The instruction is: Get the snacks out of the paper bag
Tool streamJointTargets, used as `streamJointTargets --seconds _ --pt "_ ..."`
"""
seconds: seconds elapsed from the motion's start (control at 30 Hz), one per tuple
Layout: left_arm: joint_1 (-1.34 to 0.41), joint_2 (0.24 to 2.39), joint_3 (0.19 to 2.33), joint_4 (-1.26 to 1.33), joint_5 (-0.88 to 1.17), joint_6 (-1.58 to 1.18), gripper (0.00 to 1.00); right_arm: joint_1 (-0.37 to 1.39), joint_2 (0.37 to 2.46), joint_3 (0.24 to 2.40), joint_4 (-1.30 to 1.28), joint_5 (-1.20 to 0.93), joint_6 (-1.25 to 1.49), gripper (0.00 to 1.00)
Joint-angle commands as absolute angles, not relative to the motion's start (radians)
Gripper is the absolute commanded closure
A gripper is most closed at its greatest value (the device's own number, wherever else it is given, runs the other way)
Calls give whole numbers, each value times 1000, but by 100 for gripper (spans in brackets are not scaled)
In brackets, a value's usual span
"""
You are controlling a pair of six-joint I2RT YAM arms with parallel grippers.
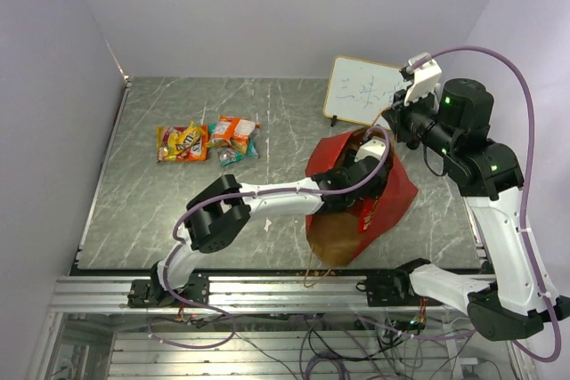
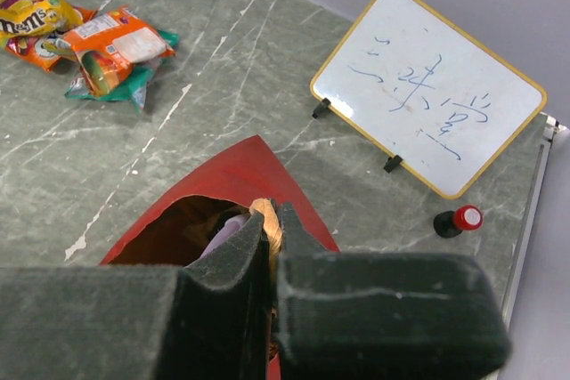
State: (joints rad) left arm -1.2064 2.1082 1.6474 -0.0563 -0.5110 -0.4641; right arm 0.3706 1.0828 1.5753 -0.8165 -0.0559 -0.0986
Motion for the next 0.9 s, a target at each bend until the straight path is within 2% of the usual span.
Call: streamJointTargets --seconds 0.0,0.17,0.33,0.5,0.57,0.87 --pt "-1199 2157 1708 -42 -449 -480 32 370 1068 1636 -701 -60 -104 100" --pt "-1178 2220 1771 -68 -394 -513 42 370 1064 1636 -702 -56 -100 100" --pt "-1166 2218 1787 -69 -377 -509 60 369 1060 1646 -713 -42 -108 100" --pt "-1151 2145 1748 -69 -347 -525 88 370 1044 1614 -698 -33 -109 100" --pt "-1144 2108 1725 -68 -333 -532 92 370 1042 1602 -689 -30 -107 100" --pt "-1141 1952 1667 -118 -281 -484 93 370 1039 1571 -650 -1 -125 100"
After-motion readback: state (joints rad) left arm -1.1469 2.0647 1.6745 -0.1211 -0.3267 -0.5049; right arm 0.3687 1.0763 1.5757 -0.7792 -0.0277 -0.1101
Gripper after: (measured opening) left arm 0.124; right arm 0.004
